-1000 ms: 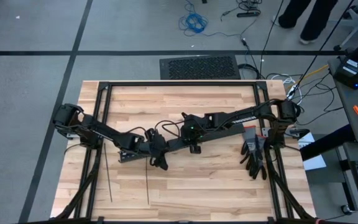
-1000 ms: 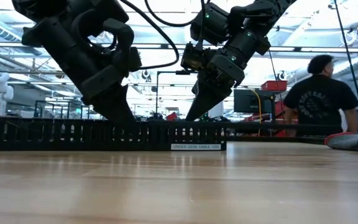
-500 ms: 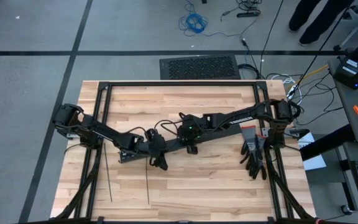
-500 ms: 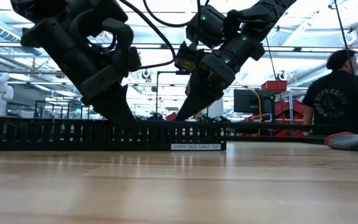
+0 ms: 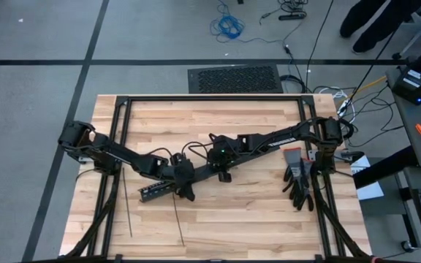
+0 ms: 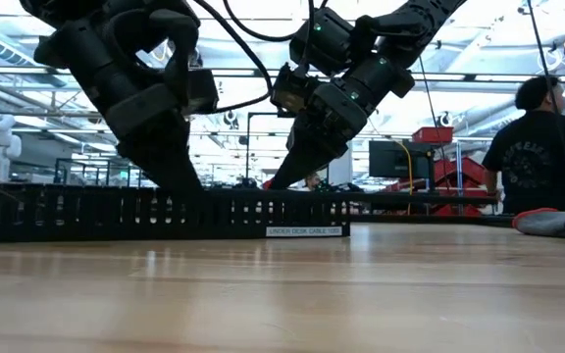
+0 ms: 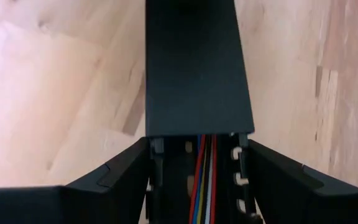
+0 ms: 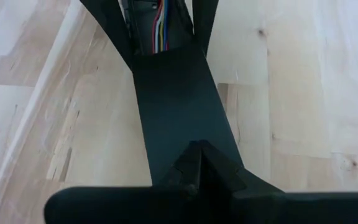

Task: Ziptie cables
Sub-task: Close the black cable duct with the cable duct cover

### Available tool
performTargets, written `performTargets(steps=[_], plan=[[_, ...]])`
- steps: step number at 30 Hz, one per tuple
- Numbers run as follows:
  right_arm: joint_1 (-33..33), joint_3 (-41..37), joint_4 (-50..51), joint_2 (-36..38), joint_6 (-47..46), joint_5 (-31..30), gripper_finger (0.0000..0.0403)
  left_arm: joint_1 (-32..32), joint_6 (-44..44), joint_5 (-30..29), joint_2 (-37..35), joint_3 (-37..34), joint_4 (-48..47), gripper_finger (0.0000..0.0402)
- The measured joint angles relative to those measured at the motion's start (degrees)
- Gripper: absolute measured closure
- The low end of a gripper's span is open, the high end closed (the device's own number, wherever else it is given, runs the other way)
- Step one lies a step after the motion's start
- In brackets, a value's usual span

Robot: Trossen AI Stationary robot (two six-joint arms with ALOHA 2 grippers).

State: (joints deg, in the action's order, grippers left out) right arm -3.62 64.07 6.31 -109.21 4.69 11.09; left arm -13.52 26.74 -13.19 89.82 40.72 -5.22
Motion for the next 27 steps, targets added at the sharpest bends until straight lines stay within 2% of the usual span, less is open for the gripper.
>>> performTargets(steps=[4,13,27], plan=[[0.0,0.0,-0.07,0.0,-0.01,0.02,0.0403,0.0,2.29,2.14,-0.06,0.05,-2.28,0.0154],[-0.02,0.0,0.0,0.0,0.0,-0.2,0.0403,-0.52,3.51,2.62,-2.52,-0.23,-5.55,0.0154],[1.05,-0.17,-4.87,-0.2,0.5,0.98,0.0403,0.14,-1.29,-1.43,-1.77,-0.36,-0.24,0.0154]])
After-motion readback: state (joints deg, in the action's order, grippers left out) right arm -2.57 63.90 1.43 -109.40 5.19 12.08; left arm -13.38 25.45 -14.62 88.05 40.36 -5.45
